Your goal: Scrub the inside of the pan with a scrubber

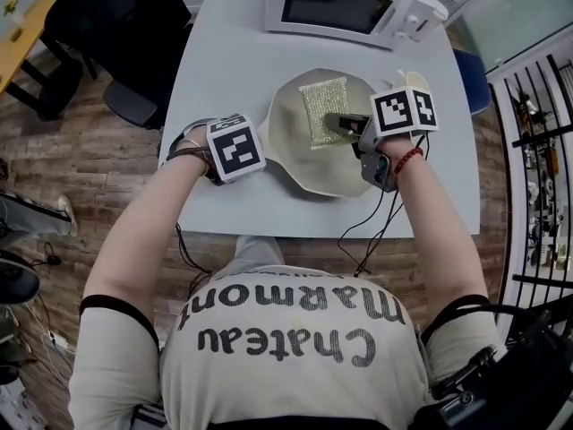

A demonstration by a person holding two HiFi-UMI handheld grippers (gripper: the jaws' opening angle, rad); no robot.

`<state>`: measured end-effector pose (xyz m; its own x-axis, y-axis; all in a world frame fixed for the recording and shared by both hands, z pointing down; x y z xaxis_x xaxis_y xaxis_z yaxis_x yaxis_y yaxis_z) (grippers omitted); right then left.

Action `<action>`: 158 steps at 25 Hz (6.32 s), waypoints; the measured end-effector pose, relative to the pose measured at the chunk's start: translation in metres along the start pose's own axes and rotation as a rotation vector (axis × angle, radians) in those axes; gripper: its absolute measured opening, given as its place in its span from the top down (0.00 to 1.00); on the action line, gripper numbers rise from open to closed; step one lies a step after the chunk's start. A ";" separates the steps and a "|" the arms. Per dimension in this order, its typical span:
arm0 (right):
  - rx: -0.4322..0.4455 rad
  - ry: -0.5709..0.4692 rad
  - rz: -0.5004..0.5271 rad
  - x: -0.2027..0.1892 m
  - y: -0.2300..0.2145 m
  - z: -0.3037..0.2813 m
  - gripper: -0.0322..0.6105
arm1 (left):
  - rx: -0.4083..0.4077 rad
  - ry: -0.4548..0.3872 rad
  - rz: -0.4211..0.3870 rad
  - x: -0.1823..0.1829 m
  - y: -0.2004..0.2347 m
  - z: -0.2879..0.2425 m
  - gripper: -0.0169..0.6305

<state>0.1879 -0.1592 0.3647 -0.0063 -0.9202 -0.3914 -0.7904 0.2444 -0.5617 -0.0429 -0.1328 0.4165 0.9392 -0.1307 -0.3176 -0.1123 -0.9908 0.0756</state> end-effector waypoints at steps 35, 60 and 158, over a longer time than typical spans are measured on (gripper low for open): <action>-0.447 0.671 0.444 -0.062 -0.037 -0.084 0.86 | 0.005 -0.014 0.077 0.000 -0.007 -0.002 0.63; -0.943 0.745 0.892 -0.042 -0.070 -0.036 0.86 | 0.001 -0.011 0.103 0.002 -0.008 -0.003 0.63; -0.451 1.068 0.396 -0.064 -0.051 -0.010 0.87 | -0.117 -0.031 0.136 0.011 -0.009 -0.008 0.64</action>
<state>0.2231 -0.1157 0.4257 -0.6257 -0.6469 0.4358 -0.7600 0.6314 -0.1539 -0.0289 -0.1249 0.4201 0.9074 -0.2657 -0.3257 -0.1972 -0.9534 0.2283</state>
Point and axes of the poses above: the fingertips, and each gripper's own axes: z backward along the fingers, y to its left, x out of its top, the point moved 10 cm from there along z, backward along the fingers, and after that the axes turned 5 degrees about -x, right-handed, at the moved point
